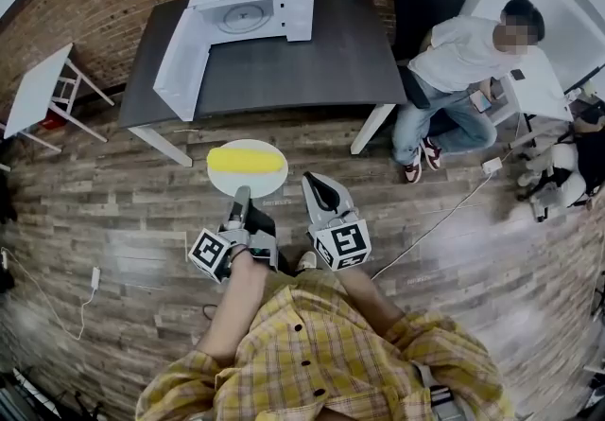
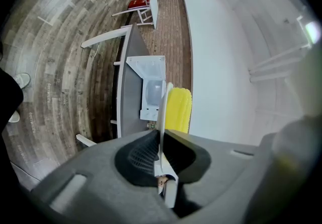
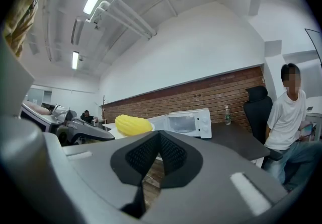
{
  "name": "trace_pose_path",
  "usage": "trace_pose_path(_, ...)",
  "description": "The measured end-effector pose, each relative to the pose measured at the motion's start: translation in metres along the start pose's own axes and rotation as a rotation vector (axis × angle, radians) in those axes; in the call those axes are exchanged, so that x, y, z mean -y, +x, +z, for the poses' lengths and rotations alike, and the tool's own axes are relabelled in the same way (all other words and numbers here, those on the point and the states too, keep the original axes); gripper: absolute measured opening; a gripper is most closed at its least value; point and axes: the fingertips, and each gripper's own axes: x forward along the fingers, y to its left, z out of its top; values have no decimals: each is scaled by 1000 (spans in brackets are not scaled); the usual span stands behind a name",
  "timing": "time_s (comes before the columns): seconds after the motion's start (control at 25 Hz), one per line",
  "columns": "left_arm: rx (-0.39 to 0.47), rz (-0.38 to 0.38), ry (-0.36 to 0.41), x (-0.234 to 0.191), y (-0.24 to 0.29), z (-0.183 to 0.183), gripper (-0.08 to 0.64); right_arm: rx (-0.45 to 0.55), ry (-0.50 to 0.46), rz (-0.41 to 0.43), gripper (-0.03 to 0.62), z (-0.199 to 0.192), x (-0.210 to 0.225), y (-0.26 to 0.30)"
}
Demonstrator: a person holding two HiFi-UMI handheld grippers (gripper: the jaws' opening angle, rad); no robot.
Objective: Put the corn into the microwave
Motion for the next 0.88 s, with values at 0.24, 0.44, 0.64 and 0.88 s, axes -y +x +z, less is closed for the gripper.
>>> trace_pose_path(0.24,3,3,-9,-3,8,-3,25,-6,7,20,6,-4,4,6)
trace_pose_path(0.44,9,17,-16,-11,33,1,25,-18,12,15,6,-6,23,24)
trace_pose_path(0.64,8,18,-21,-16,60,9,25,-24,2,16,6,-8,35,47)
trace_pose_path(0.88,9,15,-25,-23,91,18,25,-20,-5,19,6,-11,52,73)
